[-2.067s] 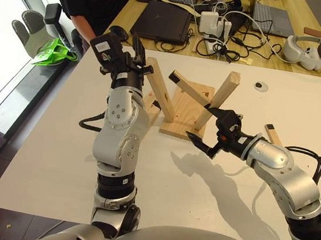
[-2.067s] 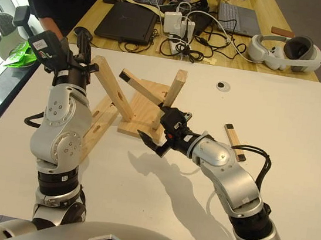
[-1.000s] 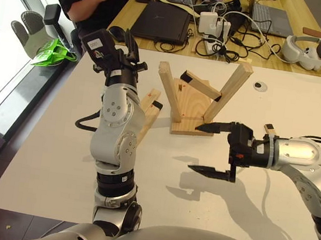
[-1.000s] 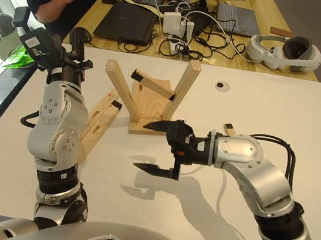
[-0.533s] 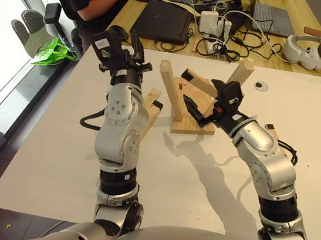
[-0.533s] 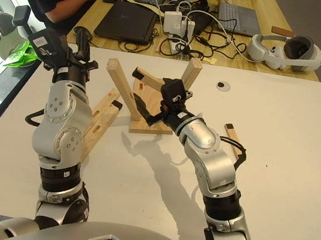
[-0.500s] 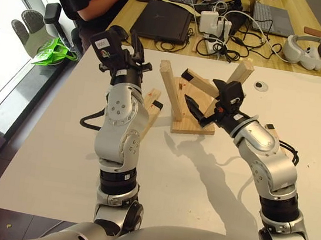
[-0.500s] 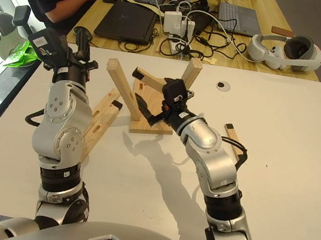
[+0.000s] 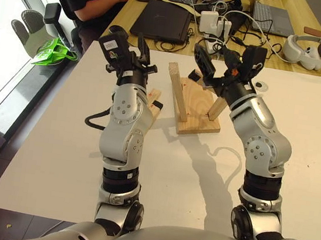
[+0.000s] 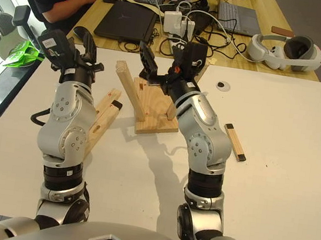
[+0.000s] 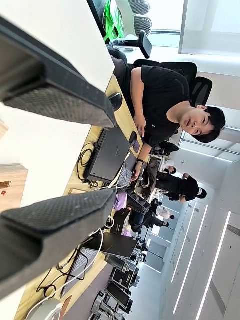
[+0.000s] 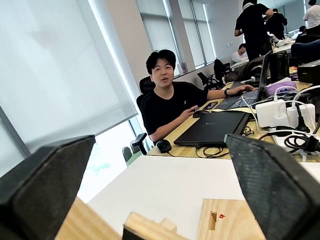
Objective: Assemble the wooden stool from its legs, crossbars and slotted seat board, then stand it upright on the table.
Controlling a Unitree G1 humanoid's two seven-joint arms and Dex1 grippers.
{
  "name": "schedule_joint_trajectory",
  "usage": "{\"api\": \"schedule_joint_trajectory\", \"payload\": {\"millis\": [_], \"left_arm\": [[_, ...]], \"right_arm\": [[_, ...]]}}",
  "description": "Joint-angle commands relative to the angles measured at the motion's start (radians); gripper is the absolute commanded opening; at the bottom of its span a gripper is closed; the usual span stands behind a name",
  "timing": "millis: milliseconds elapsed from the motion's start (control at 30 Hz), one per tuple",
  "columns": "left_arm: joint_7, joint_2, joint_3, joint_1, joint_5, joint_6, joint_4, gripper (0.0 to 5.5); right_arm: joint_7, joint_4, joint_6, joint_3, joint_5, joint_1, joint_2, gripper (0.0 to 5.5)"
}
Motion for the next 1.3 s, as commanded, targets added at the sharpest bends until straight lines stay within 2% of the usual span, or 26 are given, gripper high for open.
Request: {"api": "schedule_joint_trajectory", "payload": {"millis": [33, 100, 300, 533, 833, 967, 1200, 1300], "left_arm": [[-0.001, -0.046, -0.014, 0.021, 0.007, -0.003, 0.013, 2.26], [0.001, -0.048, -0.015, 0.022, 0.008, -0.004, 0.013, 2.26], [0.001, -0.049, -0.020, 0.024, 0.008, -0.011, 0.019, 2.26], [0.002, -0.050, -0.023, 0.029, 0.006, -0.012, 0.020, 2.26], [0.004, -0.049, -0.022, 0.028, 0.006, -0.010, 0.019, 2.26], [0.003, -0.049, -0.021, 0.025, 0.005, -0.010, 0.020, 2.26], [0.007, -0.035, 0.005, 0.010, 0.003, -0.007, 0.011, 2.26], [0.005, -0.035, 0.008, 0.009, 0.005, -0.005, 0.012, 2.26]], "right_arm": [[-0.036, 0.042, 0.006, 0.008, -0.030, -0.040, 0.010, 4.13], [-0.035, 0.059, 0.004, 0.027, -0.053, -0.052, 0.000, 3.72], [-0.046, 0.148, 0.044, 0.055, -0.119, -0.107, -0.029, 3.72], [-0.025, 0.178, 0.156, 0.136, -0.184, -0.020, -0.078, 3.72], [0.000, 0.175, 0.119, 0.181, -0.251, -0.013, -0.113, 3.72], [-0.008, 0.119, 0.069, 0.166, -0.258, -0.083, -0.079, 3.72], [-0.069, 0.027, 0.033, 0.048, -0.203, -0.249, 0.009, 3.72], [-0.068, 0.021, 0.044, 0.081, -0.235, -0.189, -0.009, 3.72]]}}
